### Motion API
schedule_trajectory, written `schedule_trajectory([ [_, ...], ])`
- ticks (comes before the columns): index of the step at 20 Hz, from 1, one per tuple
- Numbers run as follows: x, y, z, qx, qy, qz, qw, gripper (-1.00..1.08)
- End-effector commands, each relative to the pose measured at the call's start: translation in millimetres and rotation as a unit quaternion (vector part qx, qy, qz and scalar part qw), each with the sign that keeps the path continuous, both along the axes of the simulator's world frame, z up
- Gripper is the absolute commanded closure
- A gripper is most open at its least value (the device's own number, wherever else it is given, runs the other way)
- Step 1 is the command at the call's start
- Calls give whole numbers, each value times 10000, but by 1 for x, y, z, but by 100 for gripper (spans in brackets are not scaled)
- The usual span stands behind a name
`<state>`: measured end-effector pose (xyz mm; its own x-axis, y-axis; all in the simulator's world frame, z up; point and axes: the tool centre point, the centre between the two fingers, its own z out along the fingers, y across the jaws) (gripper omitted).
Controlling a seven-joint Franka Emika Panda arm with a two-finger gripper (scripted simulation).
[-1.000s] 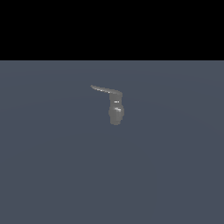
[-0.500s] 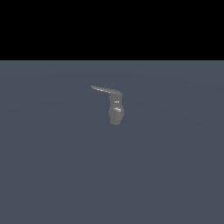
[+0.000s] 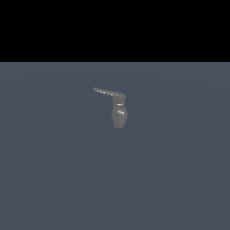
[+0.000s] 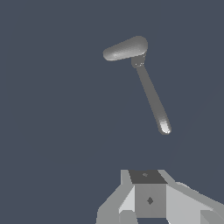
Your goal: Turn on the faucet by rotating a designated handle.
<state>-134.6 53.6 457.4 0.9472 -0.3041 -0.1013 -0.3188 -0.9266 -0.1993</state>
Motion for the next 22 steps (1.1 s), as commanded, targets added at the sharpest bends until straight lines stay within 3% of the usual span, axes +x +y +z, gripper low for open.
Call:
schedule_trajectory([
  [1, 20, 2, -10, 81, 128, -369, 9992, 108],
  [6, 58, 5, -35, 160, 382, -1112, 9929, 108],
  [11, 94, 7, -64, 155, 616, -1864, 9804, 108],
  [16, 128, 9, -97, 72, 806, -2612, 9619, 108],
  [22, 165, 10, -140, -111, 950, -3483, 9325, 108],
])
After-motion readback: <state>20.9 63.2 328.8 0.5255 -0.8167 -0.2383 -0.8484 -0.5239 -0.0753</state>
